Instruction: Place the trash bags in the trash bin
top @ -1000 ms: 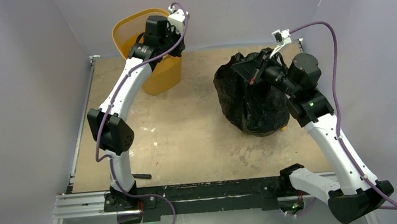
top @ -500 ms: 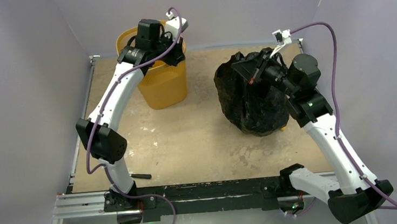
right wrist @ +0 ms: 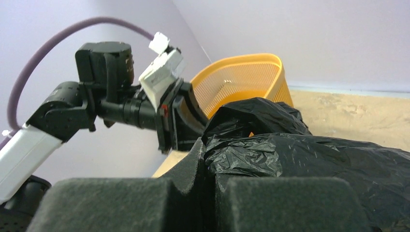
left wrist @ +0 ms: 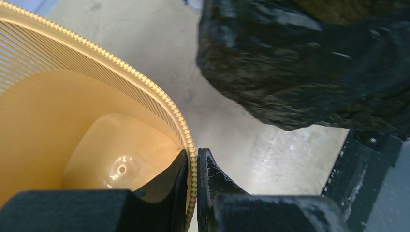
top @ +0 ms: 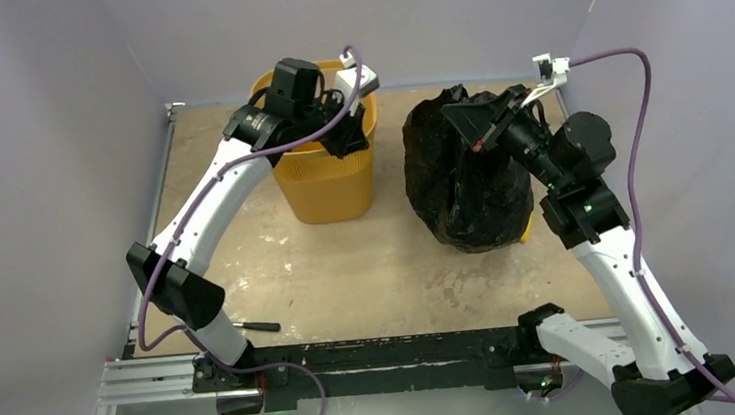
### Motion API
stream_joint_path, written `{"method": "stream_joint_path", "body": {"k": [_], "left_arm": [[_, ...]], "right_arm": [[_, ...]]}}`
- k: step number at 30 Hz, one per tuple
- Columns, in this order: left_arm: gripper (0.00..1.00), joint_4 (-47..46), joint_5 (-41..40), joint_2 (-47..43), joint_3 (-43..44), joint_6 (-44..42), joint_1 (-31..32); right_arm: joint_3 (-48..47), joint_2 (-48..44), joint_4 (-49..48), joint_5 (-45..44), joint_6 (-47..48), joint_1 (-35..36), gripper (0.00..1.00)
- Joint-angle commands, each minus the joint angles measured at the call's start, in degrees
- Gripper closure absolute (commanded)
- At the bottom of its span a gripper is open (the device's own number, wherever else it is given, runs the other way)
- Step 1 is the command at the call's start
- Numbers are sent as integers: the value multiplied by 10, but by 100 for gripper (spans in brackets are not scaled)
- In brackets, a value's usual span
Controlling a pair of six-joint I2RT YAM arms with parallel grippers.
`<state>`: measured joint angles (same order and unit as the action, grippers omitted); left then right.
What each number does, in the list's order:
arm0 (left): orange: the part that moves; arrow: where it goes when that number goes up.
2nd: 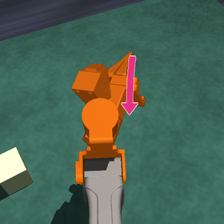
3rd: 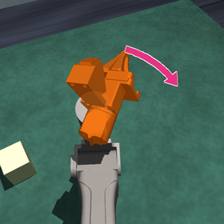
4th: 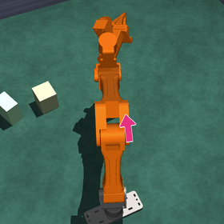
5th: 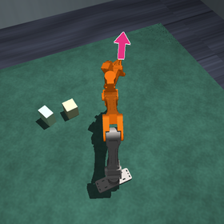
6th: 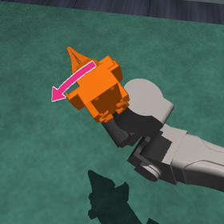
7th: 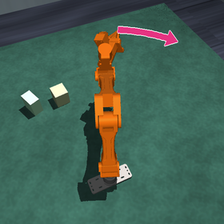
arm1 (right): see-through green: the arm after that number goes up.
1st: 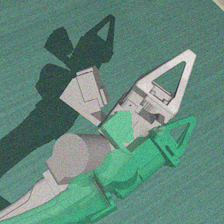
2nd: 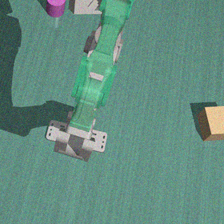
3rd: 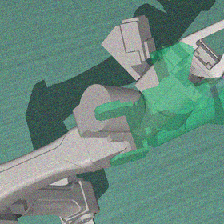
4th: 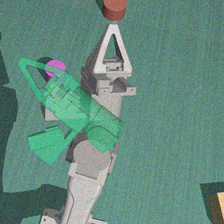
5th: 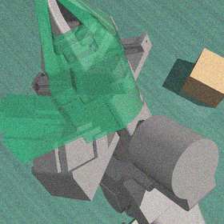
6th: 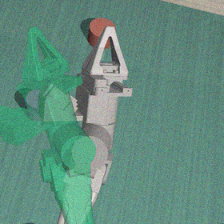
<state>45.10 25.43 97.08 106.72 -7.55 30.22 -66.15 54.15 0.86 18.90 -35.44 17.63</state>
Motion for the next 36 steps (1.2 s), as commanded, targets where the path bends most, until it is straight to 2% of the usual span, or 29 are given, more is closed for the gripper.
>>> {"method": "stream_joint_path", "body": {"k": [1, 11, 21, 29, 31, 33, 36], "left_arm": [[100, 18, 33, -40, -5, 4, 38], [100, 81, -1, -48, -12, -3, 81], [100, 126, -10, -87, 0, -14, 86], [100, 132, -16, -78, 0, -8, 86], [95, 119, -13, -78, -11, 3, 88], [80, 89, -23, -85, -28, 21, 90], [67, 35, -32, -108, -63, 48, 91]], "right_arm": [[1, -18, -33, -36, -12, 0, 94], [9, -33, -43, -51, -27, 0, 93], [28, -35, -51, -58, -59, 0, 93], [38, -37, -50, -74, -62, 0, 92], [39, -40, -47, -82, -59, 0, 92], [31, -43, -37, -99, -52, 0, 92], [19, -47, -16, -136, -35, 0, 92]]}}
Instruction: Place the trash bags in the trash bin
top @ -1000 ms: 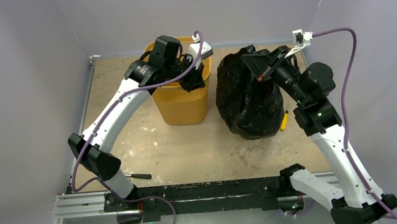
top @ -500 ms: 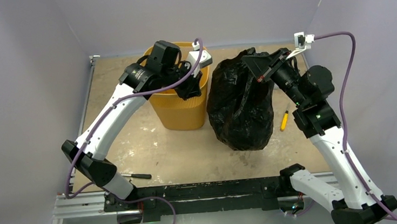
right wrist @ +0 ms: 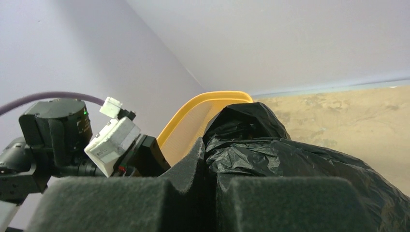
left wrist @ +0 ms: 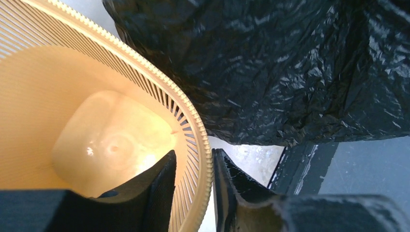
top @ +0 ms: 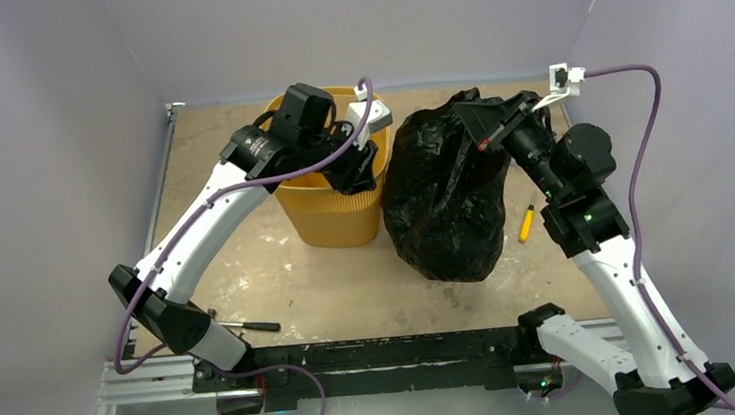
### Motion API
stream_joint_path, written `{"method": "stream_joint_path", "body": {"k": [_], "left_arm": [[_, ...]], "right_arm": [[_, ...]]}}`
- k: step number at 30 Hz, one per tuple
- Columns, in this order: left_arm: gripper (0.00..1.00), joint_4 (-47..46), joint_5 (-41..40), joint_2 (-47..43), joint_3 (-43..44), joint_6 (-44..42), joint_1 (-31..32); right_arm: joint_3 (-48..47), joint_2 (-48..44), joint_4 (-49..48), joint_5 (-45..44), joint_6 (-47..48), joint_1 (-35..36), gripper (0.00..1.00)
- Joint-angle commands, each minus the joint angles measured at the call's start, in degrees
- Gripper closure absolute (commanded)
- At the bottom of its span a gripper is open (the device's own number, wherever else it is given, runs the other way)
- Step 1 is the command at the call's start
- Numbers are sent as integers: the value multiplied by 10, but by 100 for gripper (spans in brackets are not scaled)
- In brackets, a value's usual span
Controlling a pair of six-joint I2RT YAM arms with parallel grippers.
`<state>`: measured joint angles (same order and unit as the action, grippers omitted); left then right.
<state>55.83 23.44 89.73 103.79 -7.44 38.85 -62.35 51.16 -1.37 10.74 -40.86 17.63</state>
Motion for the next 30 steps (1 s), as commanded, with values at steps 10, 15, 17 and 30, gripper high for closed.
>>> {"method": "stream_joint_path", "body": {"k": [10, 15, 17, 30], "left_arm": [[46, -268, 2, -102, -123, 146, 9], [41, -290, -16, -76, -115, 147, 81], [39, -303, -36, -61, -119, 156, 112], [20, -447, -109, -52, -218, 230, 205]], "right_arm": [[-29, -30, 112, -187, 79, 0, 92], [-28, -41, 163, -257, 86, 0, 92], [-34, -44, 173, -278, 92, 0, 92], [-83, -19, 244, -456, 169, -2, 92]]}}
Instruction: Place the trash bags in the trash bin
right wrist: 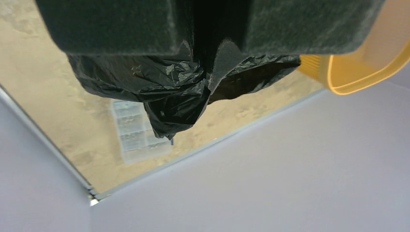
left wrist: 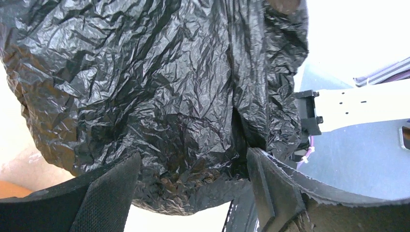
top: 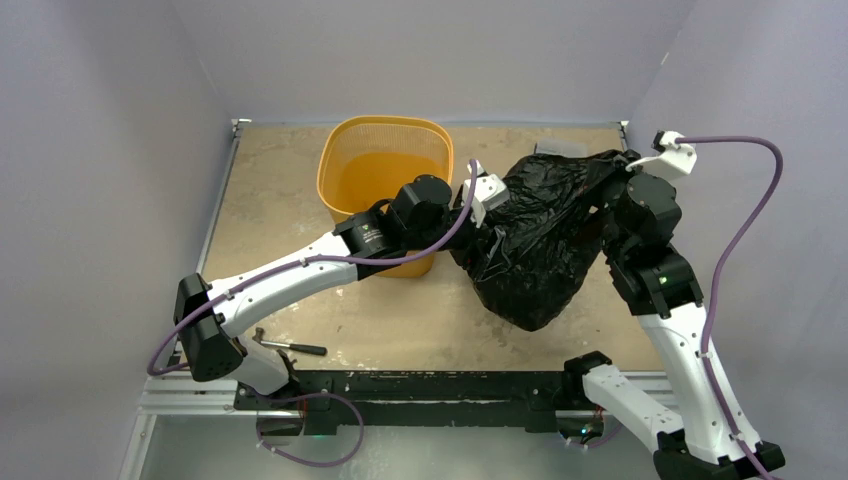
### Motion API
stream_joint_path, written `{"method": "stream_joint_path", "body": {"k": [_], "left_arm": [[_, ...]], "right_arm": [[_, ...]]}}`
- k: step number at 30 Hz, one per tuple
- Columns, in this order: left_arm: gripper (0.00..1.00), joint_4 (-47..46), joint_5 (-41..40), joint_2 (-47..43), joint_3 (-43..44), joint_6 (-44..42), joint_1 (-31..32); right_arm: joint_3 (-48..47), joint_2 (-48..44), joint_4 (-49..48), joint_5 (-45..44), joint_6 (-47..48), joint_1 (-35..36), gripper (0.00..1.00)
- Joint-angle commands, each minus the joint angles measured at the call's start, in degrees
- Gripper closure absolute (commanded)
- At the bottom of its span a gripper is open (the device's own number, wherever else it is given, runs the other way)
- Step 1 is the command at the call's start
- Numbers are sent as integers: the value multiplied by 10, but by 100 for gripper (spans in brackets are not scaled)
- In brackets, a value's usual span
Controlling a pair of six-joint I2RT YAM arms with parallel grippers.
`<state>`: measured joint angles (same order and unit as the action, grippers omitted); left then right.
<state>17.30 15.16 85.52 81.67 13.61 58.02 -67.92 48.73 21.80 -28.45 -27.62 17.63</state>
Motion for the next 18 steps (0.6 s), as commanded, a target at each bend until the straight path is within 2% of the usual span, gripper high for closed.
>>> {"method": "stream_joint_path", "body": {"k": [1, 7, 13, 18], "left_arm": [[19, -62, -25, -11, 4, 18, 14], [14, -39, -31, -25, 6, 4, 14], [10, -56, -11, -52, -12, 13, 14], [7, -11, -18, -32, -21, 9, 14]], "right_arm": [[-29, 9, 14, -66, 40, -3, 92], [-47, 44, 29, -66, 59, -35, 92], [-55, 78, 23, 26, 64, -91, 93], [-63, 86, 19, 60, 65, -110, 93]]}}
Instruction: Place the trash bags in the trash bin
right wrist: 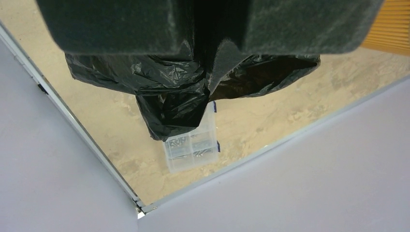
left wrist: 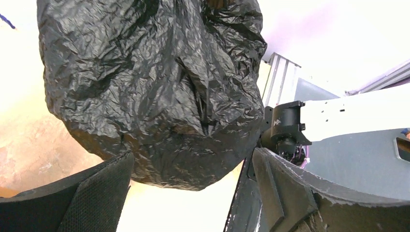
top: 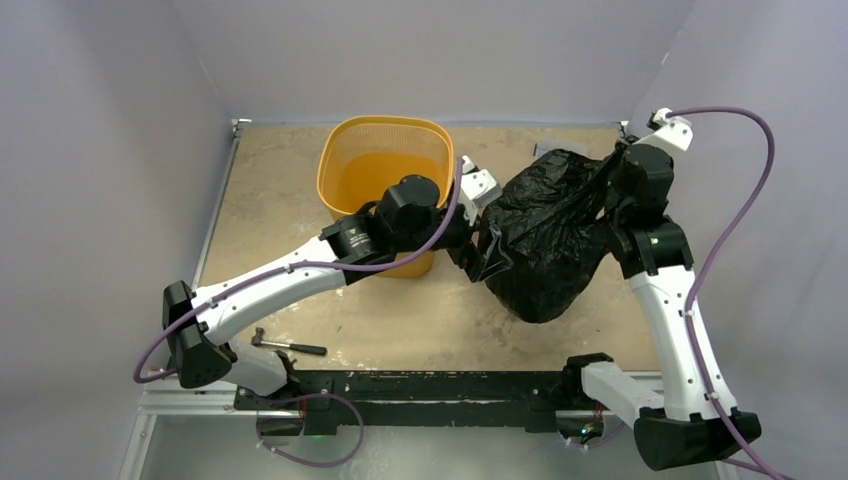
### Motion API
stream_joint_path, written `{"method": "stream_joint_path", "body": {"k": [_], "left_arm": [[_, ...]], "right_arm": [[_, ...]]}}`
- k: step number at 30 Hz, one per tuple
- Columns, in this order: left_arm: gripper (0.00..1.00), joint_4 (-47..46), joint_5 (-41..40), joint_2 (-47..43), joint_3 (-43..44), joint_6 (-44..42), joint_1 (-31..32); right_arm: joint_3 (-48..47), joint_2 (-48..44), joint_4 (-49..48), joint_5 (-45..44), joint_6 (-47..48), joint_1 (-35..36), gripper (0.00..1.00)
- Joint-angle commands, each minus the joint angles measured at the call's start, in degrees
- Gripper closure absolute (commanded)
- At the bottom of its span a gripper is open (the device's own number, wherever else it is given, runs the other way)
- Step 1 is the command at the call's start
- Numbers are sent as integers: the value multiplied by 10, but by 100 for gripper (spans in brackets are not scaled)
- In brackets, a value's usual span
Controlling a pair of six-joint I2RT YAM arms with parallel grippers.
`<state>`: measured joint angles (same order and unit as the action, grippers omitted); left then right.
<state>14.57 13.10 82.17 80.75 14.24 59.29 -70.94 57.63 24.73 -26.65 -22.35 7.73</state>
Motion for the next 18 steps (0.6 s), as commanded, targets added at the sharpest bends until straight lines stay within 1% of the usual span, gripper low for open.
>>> {"method": "stream_joint_path", "body": {"k": [1, 6, 9, 10, 11, 14, 17, 18], "left_arm": [[7, 15, 1, 7, -23, 6, 1], [6, -54, -12, 35, -72, 36, 2], [5, -92, -27, 64, -82, 48, 3], [4, -118, -27, 74, -87, 52, 3], [3, -132, -22, 83, -91, 57, 4], [2, -235, 4, 113, -107, 73, 7], [1, -297, 23, 159, -95, 84, 8], [1, -304, 28, 175, -83, 83, 7]], "right_arm": [[-35, 0, -8, 44, 14, -14, 93], [-43, 8, 0, 71, 13, -37, 93], [-43, 6, 1, 83, 12, -42, 93], [-43, 7, 1, 86, 12, -43, 93], [-42, 6, 2, 90, 12, -44, 93], [-42, 6, 3, 116, 8, -46, 93], [-41, 5, 3, 137, 1, -47, 92], [-41, 4, 3, 144, -2, -47, 92]]}}
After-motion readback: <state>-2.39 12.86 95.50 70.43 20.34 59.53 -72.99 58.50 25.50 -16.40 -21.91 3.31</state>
